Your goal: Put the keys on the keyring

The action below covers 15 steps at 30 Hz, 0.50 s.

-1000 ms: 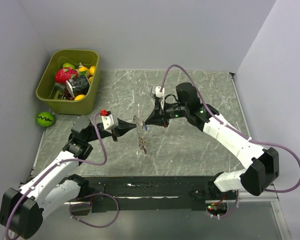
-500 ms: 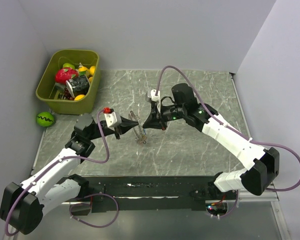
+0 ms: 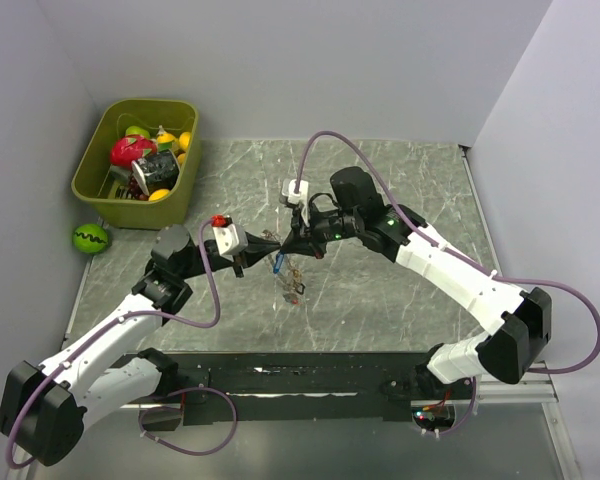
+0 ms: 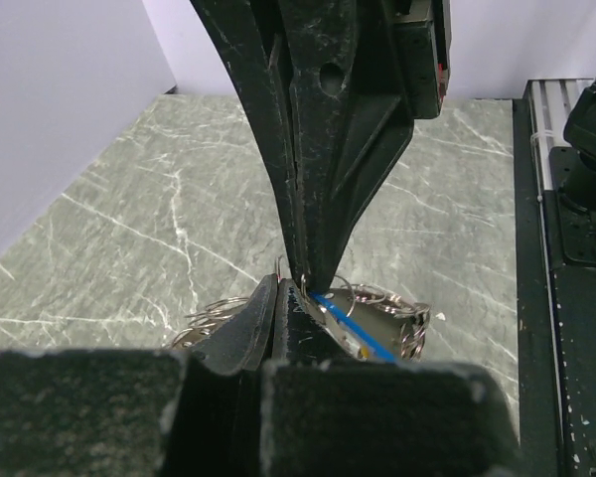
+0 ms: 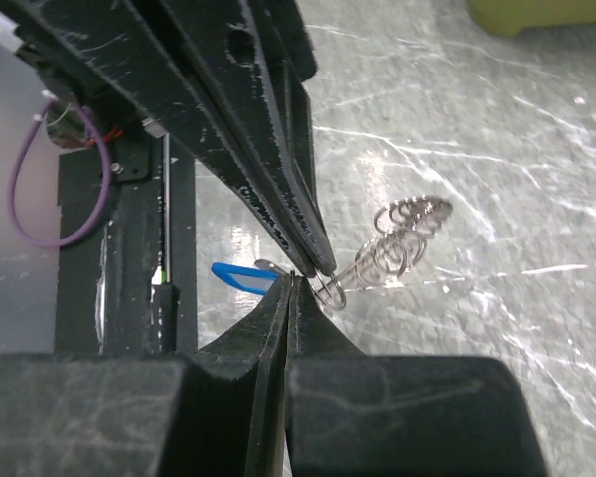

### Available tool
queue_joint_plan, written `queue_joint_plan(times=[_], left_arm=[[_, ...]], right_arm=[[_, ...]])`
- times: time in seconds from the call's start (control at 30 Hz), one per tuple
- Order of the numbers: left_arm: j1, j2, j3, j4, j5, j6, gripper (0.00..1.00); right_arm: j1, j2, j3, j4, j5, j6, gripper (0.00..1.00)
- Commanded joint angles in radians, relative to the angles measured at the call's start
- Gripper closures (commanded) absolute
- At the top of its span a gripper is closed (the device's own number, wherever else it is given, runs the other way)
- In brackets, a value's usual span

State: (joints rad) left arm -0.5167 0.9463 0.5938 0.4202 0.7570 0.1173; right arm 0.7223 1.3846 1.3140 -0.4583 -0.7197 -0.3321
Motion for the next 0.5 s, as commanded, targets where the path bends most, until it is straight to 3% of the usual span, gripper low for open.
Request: queue_joint_plan(times=[0.0,0.47], left_arm=[[-0.008,-0.012,0.052,0.026,-0.015,0.039,0.99],[-0.013,-0.034,0.044,0.032,-0.002,0.039,0.99]], right_arm=[[0.005,-0.041,0.018,0.055,0.084,0.022,1.0],[0.003,-0.058,-0.009,0.087,0.111,0.033,1.0]])
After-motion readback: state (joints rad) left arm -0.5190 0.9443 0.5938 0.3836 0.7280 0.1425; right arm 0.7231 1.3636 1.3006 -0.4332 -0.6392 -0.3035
